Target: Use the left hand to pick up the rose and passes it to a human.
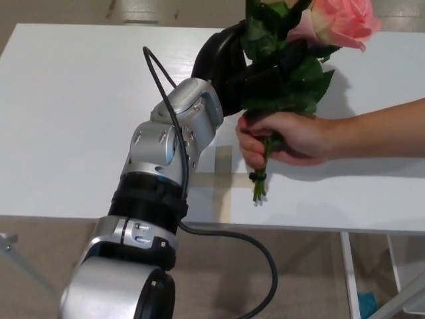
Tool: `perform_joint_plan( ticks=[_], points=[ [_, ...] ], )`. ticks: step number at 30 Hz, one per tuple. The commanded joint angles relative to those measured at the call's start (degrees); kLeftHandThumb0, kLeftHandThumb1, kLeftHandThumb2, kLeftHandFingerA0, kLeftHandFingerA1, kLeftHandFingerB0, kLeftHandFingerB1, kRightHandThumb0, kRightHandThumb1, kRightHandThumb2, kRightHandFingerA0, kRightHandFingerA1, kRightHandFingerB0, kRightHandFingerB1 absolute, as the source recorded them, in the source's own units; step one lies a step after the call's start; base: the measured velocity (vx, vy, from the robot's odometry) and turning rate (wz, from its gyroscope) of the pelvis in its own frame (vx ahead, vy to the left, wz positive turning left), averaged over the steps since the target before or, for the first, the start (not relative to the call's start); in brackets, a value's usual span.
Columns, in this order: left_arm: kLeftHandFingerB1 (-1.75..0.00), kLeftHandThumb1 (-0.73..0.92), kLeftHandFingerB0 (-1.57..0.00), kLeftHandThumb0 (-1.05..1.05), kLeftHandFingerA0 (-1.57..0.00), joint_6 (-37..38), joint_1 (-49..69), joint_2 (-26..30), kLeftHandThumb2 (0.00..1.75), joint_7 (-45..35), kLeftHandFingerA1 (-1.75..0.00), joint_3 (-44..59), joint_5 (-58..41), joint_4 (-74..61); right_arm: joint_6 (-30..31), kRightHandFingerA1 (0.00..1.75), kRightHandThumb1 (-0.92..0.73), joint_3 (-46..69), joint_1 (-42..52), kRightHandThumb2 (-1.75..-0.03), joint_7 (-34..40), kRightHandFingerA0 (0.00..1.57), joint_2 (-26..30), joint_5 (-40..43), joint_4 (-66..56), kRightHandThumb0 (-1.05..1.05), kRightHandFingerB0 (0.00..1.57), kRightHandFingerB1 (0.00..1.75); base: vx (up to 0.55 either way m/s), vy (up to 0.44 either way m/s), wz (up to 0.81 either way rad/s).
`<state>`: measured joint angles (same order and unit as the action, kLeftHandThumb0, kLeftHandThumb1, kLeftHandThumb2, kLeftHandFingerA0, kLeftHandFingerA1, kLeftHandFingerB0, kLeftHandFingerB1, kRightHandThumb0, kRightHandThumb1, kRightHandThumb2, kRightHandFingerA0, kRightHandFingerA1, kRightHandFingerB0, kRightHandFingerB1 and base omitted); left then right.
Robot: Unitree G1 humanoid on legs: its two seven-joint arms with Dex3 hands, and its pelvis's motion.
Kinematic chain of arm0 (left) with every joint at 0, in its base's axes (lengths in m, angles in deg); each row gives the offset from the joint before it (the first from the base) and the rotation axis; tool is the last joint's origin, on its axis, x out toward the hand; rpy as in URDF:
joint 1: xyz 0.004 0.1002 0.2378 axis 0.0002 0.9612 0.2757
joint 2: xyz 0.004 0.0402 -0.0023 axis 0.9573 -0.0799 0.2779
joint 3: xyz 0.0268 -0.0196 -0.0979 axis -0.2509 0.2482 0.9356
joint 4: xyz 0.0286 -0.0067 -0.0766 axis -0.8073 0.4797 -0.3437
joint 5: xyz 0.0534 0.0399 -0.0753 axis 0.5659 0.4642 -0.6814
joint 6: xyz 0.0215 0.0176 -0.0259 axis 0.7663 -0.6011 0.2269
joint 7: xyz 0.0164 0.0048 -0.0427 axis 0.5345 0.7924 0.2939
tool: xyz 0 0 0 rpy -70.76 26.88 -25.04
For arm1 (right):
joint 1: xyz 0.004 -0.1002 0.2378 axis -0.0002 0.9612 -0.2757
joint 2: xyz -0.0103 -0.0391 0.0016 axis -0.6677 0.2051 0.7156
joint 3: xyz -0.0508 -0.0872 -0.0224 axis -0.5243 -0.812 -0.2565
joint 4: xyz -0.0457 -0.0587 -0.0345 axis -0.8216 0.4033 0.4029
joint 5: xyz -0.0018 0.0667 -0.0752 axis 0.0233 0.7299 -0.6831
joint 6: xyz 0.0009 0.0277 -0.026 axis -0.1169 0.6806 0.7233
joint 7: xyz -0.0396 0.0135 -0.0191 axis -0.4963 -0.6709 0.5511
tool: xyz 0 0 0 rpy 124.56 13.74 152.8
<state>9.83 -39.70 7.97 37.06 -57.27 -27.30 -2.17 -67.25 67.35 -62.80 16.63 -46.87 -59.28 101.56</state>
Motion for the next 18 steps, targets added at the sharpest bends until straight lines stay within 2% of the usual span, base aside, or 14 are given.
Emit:
perform_joint_plan(
  ticks=[1, 6, 7, 11, 12, 16, 17, 18],
  points=[
    [-0.85, 0.82, -0.86, -0.15, -0.98, 0.44, 2.22, -2.45, 0.67, -1.57, -1.50, 0.17, -1.31, 0.68, -0.04, 0.42, -0.72, -0.11, 0.42, -0.62, -0.28, 0.65, -0.33, -0.11, 0.21, -0.36, 0.55, 0.39, 0.00, 0.000, 0.00],
    [-0.85, 0.82, -0.86, -0.14, -0.97, 0.42, 2.70, -2.17, 0.67, -1.27, -1.50, -0.66, -1.02, 0.11, -0.05, 0.42, -0.72, -0.26, 0.51, -0.62, -0.34, 0.65, -0.28, -0.19, 0.21, -0.36, 0.54, 0.39, 0.00, 0.000, 0.00],
    [-0.69, 0.82, -0.86, -0.16, -0.95, 0.31, 2.86, -2.02, 0.66, -1.41, -1.38, -1.08, -0.85, -0.21, -0.09, 0.42, -0.72, -0.25, 0.55, -0.62, -0.30, 0.65, -0.29, -0.18, 0.19, -0.36, 0.54, 0.39, 0.00, 0.000, 0.00],
    [-0.69, 0.82, -0.86, -0.16, -0.95, 0.27, 3.01, -1.86, 0.66, -1.37, -1.38, -1.51, -1.00, -0.47, -0.10, 0.42, -0.72, -0.26, 0.56, -0.62, -0.28, 0.65, -0.30, -0.16, 0.18, -0.36, 0.54, 0.39, 0.00, 0.000, 0.00],
    [-0.13, 0.53, 0.00, -0.51, 0.00, -3.00, 2.36, 2.68, 0.56, -11.35, -0.20, -6.03, 0.51, 0.03, -0.21, 0.42, -0.72, -0.29, 0.68, -0.62, -0.36, 0.65, -0.32, -0.18, 0.22, -0.36, 0.54, 0.39, 0.00, 0.000, 0.00],
    [-0.13, 0.53, 0.00, -0.51, 0.00, -3.32, 2.29, 3.66, 0.56, -12.59, -0.20, -7.32, -0.07, 0.12, -0.22, 0.42, -0.72, -0.29, 0.69, -0.62, -0.37, 0.65, -0.32, -0.18, 0.23, -0.36, 0.54, 0.39, 0.00, 0.000, 0.00],
    [-0.01, 0.47, 0.00, -0.75, 0.00, -4.99, 1.52, 6.05, 0.56, -16.64, 0.00, -9.14, 0.33, 0.01, -0.16, 0.42, -0.72, -0.37, 0.67, -0.62, -0.44, 0.65, -0.34, -0.24, 0.24, -0.36, 0.54, 0.39, 0.00, 0.000, 0.00],
    [-0.01, 0.47, 0.00, -0.75, 0.00, -5.71, 1.18, 7.13, 0.56, -18.43, 0.00, -10.02, 0.41, -0.03, -0.13, 0.42, -0.72, -0.41, 0.66, -0.62, -0.47, 0.65, -0.35, -0.27, 0.25, -0.36, 0.54, 0.39, 0.00, 0.000, 0.00]
  ],
)
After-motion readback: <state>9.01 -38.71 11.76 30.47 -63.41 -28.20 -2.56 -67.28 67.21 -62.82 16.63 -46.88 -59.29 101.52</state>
